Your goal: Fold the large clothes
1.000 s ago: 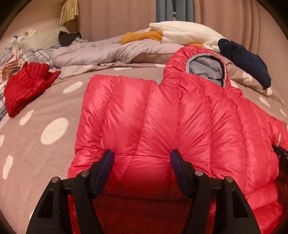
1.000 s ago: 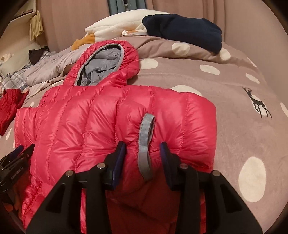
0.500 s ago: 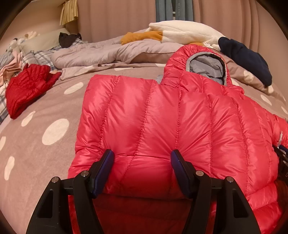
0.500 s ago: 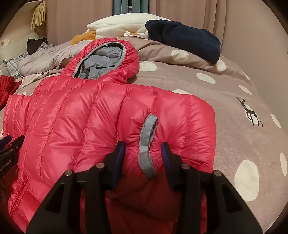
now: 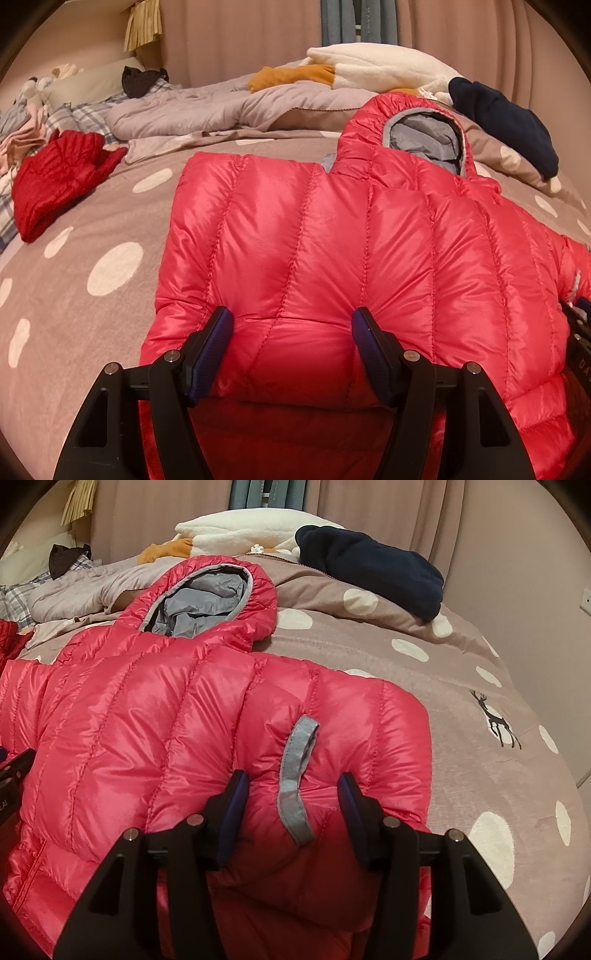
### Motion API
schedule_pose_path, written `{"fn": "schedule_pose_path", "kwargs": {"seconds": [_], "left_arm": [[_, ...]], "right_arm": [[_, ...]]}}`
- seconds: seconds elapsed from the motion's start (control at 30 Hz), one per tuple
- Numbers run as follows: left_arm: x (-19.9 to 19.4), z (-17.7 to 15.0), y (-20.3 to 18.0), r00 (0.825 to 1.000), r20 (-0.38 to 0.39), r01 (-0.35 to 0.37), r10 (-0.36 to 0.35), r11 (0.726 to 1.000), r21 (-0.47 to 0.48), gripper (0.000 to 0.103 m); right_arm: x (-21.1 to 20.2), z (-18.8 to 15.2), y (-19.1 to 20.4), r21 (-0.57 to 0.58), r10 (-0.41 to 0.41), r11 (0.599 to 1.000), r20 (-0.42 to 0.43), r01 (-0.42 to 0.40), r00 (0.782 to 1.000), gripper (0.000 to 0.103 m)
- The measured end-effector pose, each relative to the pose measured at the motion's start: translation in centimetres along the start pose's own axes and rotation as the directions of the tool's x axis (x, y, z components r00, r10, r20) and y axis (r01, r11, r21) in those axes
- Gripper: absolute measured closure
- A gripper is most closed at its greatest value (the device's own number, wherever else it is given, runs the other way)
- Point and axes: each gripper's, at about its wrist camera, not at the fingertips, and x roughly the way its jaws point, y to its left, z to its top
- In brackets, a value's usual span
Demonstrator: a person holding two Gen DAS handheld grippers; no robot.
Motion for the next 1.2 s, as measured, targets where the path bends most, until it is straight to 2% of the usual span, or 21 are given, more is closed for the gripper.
{"fn": "schedule_pose_path", "kwargs": {"seconds": [0.33,0.43,0.5,0.7,0.83,0.9,1.0,1.1,1.2], "left_arm": [[-0.2,-0.2,0.2,1.000,0.005,-0.015,0.015,1.000,-0.011,0.029],[-0.2,-0.3,0.3,1.000,0.004,-0.011,0.011,1.000,-0.017,0.029],[-0.2,-0.3,0.3,1.000,0.005,-0.012,0.012,1.000,-0.017,0.029],[-0.2,-0.3,0.3,1.000,0.004,-0.007,0.007,1.000,-0.020,0.028],[-0.6,0.0,0.8,1.000,-0.003,0.026,-0.026,0.999,-0.038,0.023],[-1.0,0.4,1.2,0.997,-0.018,0.070,-0.071,0.997,-0.039,0.015],[-2.1,1.9,2.1,0.994,-0.017,0.111,-0.112,0.991,-0.068,0.015],[-4.5,4.7,3.6,0.991,0.064,0.127,-0.120,0.986,-0.109,0.014],[-6.7,7.5,5.4,0.987,0.148,0.089,-0.064,0.982,-0.164,0.012]], "right_arm": [[-0.2,-0.1,0.0,-0.004,-0.022,1.000,0.011,0.022,1.000,0.047],[-0.3,-0.1,0.0,-0.002,-0.051,0.999,0.012,0.051,0.999,0.038],[-0.3,-0.1,-0.2,0.008,-0.074,0.997,0.009,0.074,0.997,0.027],[-0.1,-0.2,-0.8,0.037,-0.056,0.998,0.002,0.056,0.998,0.024],[-0.4,-0.2,-0.8,0.045,-0.065,0.997,0.003,0.064,0.998,0.019],[-0.9,0.1,-1.4,0.069,-0.024,0.997,-0.004,0.024,1.000,0.017],[-1.5,0.7,-2.8,0.146,0.076,0.987,-0.024,-0.072,0.997,0.017],[-2.6,2.0,-4.0,0.229,0.186,0.956,0.002,-0.182,0.982,0.016],[-3.6,4.9,-4.2,0.227,0.228,0.946,0.034,-0.230,0.973,0.009]]}}
